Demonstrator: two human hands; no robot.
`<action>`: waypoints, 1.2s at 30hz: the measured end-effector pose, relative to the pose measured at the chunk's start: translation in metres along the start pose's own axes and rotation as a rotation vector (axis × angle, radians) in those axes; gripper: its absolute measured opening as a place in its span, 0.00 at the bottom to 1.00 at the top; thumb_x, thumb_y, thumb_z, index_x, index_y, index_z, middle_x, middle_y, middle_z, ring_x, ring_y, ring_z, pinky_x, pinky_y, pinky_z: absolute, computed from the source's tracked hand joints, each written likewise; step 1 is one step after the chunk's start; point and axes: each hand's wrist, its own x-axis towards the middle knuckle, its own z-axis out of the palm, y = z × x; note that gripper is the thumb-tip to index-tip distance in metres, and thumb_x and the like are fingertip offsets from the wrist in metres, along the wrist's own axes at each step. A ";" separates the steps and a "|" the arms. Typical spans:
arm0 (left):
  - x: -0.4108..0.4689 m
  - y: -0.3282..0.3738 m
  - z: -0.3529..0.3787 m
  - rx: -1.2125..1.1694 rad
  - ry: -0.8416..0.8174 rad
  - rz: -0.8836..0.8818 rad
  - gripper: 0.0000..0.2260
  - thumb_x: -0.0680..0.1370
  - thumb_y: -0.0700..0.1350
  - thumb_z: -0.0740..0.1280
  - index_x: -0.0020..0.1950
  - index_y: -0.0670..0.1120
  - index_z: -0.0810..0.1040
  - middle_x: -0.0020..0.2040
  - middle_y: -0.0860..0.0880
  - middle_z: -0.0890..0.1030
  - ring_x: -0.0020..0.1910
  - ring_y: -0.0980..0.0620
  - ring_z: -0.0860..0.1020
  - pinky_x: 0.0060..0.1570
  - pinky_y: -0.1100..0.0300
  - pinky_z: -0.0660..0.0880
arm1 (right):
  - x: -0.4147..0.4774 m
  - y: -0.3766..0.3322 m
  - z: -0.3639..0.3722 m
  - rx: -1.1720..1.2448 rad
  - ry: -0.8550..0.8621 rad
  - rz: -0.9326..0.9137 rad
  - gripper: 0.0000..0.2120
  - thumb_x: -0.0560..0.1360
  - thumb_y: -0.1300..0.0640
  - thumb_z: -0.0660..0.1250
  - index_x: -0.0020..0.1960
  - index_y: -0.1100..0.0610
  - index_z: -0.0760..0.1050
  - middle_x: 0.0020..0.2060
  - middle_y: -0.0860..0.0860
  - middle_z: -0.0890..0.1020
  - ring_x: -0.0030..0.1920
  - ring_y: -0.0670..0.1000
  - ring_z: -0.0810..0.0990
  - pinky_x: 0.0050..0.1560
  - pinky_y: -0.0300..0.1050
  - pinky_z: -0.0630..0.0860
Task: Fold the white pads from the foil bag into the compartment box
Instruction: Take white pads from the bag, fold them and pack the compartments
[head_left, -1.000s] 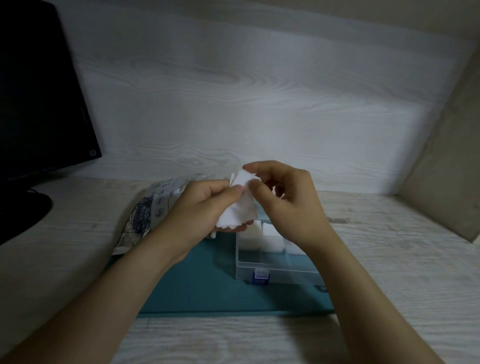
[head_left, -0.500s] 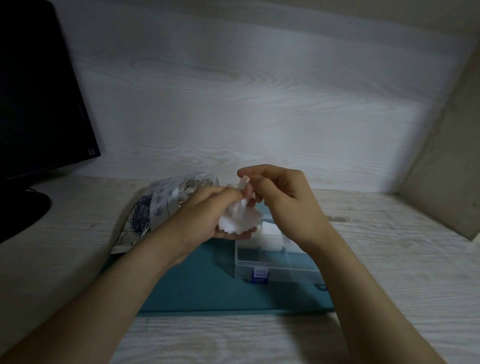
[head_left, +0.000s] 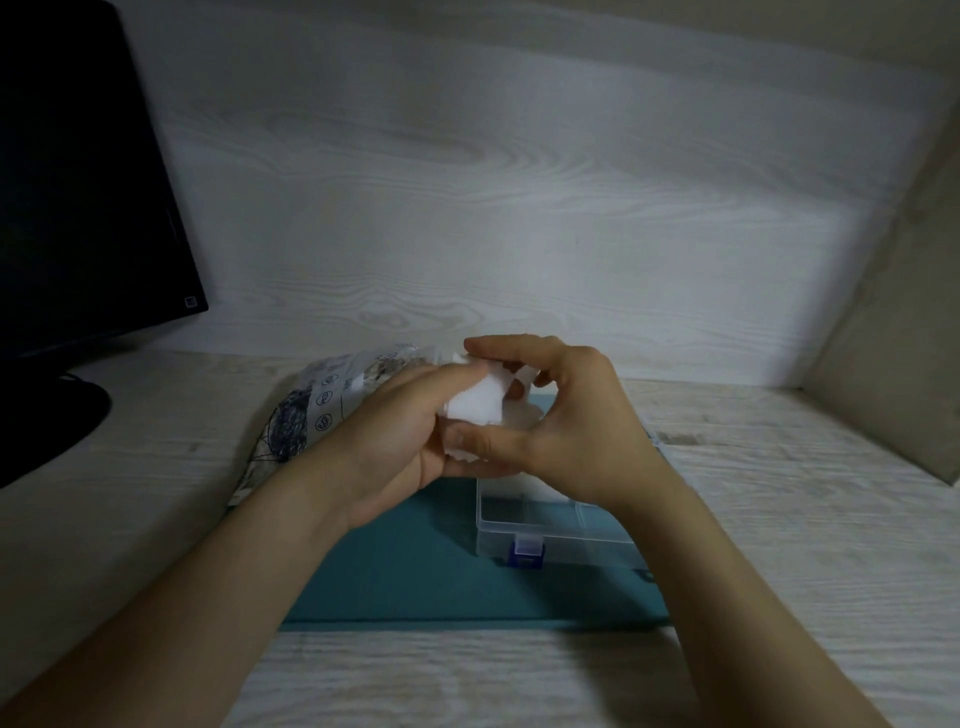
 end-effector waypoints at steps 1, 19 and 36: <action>0.000 0.000 0.001 0.012 0.002 0.003 0.16 0.87 0.48 0.60 0.66 0.41 0.82 0.60 0.38 0.86 0.54 0.45 0.85 0.47 0.49 0.84 | 0.000 -0.001 0.000 0.017 -0.009 -0.001 0.34 0.64 0.45 0.86 0.68 0.46 0.81 0.57 0.38 0.84 0.58 0.41 0.80 0.56 0.28 0.70; 0.003 0.001 0.001 -0.058 0.031 -0.014 0.29 0.87 0.62 0.50 0.69 0.44 0.80 0.58 0.44 0.85 0.55 0.48 0.84 0.46 0.52 0.83 | -0.001 -0.002 0.005 -0.101 0.103 -0.148 0.29 0.64 0.45 0.84 0.61 0.48 0.79 0.53 0.37 0.82 0.54 0.42 0.80 0.59 0.53 0.77; 0.002 0.003 0.004 -0.101 0.027 -0.058 0.23 0.88 0.51 0.50 0.72 0.42 0.78 0.67 0.38 0.83 0.62 0.41 0.83 0.58 0.40 0.83 | 0.002 0.011 0.008 -0.127 0.186 -0.092 0.08 0.79 0.48 0.72 0.57 0.46 0.85 0.50 0.40 0.83 0.53 0.46 0.77 0.55 0.51 0.76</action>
